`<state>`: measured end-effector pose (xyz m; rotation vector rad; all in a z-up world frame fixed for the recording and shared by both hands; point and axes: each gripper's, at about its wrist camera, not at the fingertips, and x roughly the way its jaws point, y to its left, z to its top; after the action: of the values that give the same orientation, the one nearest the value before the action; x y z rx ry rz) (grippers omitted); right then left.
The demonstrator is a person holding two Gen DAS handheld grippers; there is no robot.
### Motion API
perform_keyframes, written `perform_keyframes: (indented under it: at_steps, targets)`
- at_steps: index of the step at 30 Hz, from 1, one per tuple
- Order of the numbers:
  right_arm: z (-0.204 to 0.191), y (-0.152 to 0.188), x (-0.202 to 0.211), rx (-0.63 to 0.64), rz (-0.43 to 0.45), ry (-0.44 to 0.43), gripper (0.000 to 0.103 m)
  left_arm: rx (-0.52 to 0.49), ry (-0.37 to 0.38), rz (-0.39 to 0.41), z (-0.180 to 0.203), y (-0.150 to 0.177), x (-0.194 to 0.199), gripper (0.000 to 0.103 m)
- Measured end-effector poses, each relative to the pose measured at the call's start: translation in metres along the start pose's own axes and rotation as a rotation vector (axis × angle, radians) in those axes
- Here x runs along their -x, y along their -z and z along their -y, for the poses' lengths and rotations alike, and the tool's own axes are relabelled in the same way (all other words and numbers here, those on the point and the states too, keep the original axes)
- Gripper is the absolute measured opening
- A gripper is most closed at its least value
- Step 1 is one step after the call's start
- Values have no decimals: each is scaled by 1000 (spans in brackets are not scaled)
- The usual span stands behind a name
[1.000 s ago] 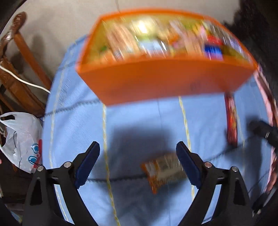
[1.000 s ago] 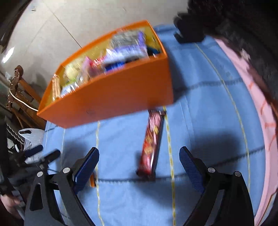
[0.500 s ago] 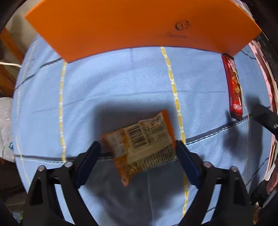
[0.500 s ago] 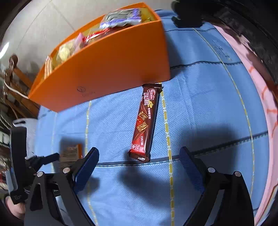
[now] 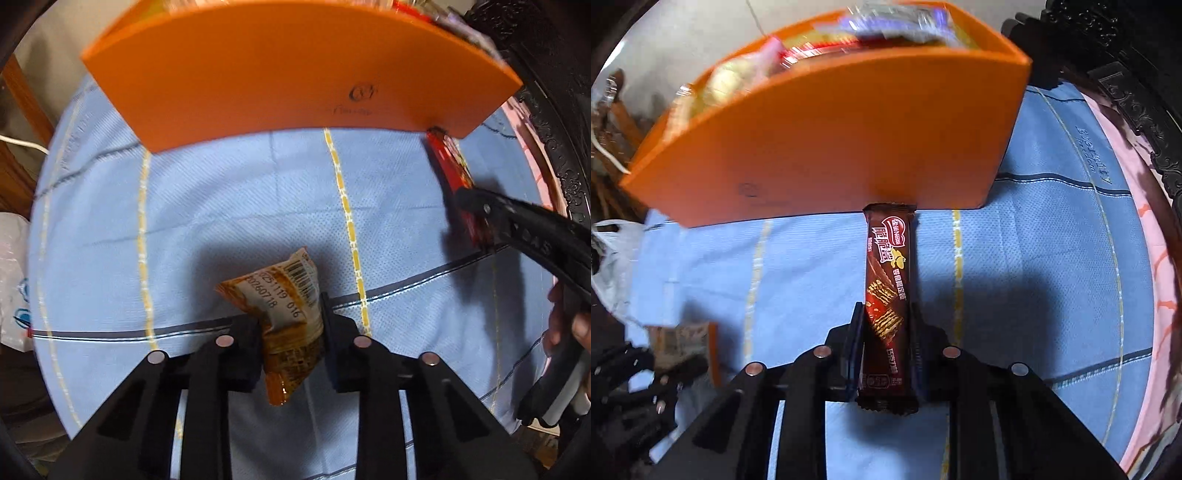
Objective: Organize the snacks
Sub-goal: 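Grasp orange snack packet with left tool while right tool grasps chocolate wafer bar, then carry packet and chocolate bar over the orange box and open both tools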
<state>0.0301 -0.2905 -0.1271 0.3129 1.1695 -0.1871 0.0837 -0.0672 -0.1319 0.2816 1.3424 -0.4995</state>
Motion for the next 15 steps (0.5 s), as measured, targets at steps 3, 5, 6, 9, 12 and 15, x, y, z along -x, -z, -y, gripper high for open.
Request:
perform_keyframes:
  at_steps: [3,5,6,9,12,15]
  targets:
    - [2,7,20,-5,16,-64,23,-1,7,31,-1,2,17,24]
    - [3,10,33,-23,25,-99,23,0,9,52,-1,1,28,24]
    - [3,11,39,-31,29,-116,23,3,11,59,3,2,37,24]
    - [4,11,55,-34,52,-141,23,8,10,84,0,4,51,24]
    - [4,13,68,-30,76,-165,23,-1,-3,100,9,-3,64,24]
    - [-1,11,81,-26,95,-185,23,-5,-25,108,10,-7,74,23]
